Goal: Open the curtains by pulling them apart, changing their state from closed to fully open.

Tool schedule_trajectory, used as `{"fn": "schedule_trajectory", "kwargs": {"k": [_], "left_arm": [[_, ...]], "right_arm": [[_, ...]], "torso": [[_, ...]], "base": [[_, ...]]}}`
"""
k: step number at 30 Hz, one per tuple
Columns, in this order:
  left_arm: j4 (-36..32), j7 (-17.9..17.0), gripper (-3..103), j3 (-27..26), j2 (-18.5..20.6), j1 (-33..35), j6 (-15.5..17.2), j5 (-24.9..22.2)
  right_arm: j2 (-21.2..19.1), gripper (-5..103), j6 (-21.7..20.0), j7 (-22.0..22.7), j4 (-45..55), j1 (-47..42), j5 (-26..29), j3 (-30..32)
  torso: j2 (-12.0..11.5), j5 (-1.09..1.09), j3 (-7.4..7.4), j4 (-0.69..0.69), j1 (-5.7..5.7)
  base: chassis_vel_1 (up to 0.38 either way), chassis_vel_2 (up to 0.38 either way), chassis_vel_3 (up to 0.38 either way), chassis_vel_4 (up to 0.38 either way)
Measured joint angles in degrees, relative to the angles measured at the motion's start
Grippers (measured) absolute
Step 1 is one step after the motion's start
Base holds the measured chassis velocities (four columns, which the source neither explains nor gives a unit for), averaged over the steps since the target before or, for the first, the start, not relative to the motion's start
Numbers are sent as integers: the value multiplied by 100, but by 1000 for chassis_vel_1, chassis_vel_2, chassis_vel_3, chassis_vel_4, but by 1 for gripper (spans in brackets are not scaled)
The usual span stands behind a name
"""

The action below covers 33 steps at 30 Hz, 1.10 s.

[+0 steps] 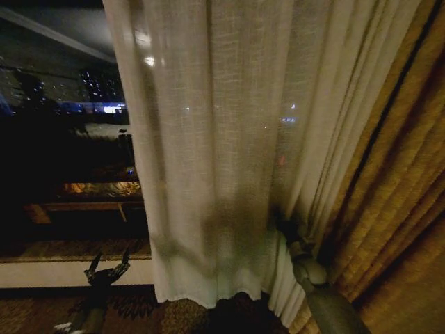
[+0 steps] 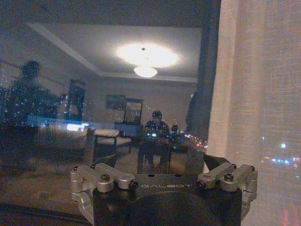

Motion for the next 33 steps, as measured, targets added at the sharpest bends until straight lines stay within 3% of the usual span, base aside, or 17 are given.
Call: {"fn": "schedule_trajectory", "kwargs": {"k": [1,3,5,6,7,10,13,18,33], "left_arm": [[0,0,100,0,0,0,0,0],[0,0,100,0,0,0,0,0],[0,0,100,-1,0,0,0,0],[0,0,100,-1,0,0,0,0],[0,0,100,-1,0,0,0,0],[0,0,100,0,0,0,0,0],[0,0,100,0,0,0,0,0],[0,0,100,-1,0,0,0,0],[0,0,100,0,0,0,0,0]], "right_arm": [[3,52,-62,10,172,-84,2,-46],[5,52,-115,31,276,-152,3,-56],[1,63,-176,73,431,-304,1,-56],[-2,63,-180,87,487,-380,-2,-43],[-3,73,-179,90,563,-499,-16,-3],[7,79,-146,90,629,-614,-38,39],[67,94,-38,49,660,-685,-45,83],[160,100,34,-76,642,-666,-188,119],[220,100,220,-252,613,-664,-542,124]], "torso": [[0,0,0,0,0],[0,0,0,1,0],[0,0,0,0,0],[0,0,0,0,0],[0,0,0,-1,0],[0,0,0,-1,0],[0,0,0,0,0],[0,1,0,0,0],[0,1,0,0,0]], "base": [[0,0,0,0],[0,0,0,0],[0,0,0,0],[0,0,0,0],[0,0,0,0],[0,0,0,0],[0,0,0,0],[0,0,0,0],[19,17,-17,-15]]}}
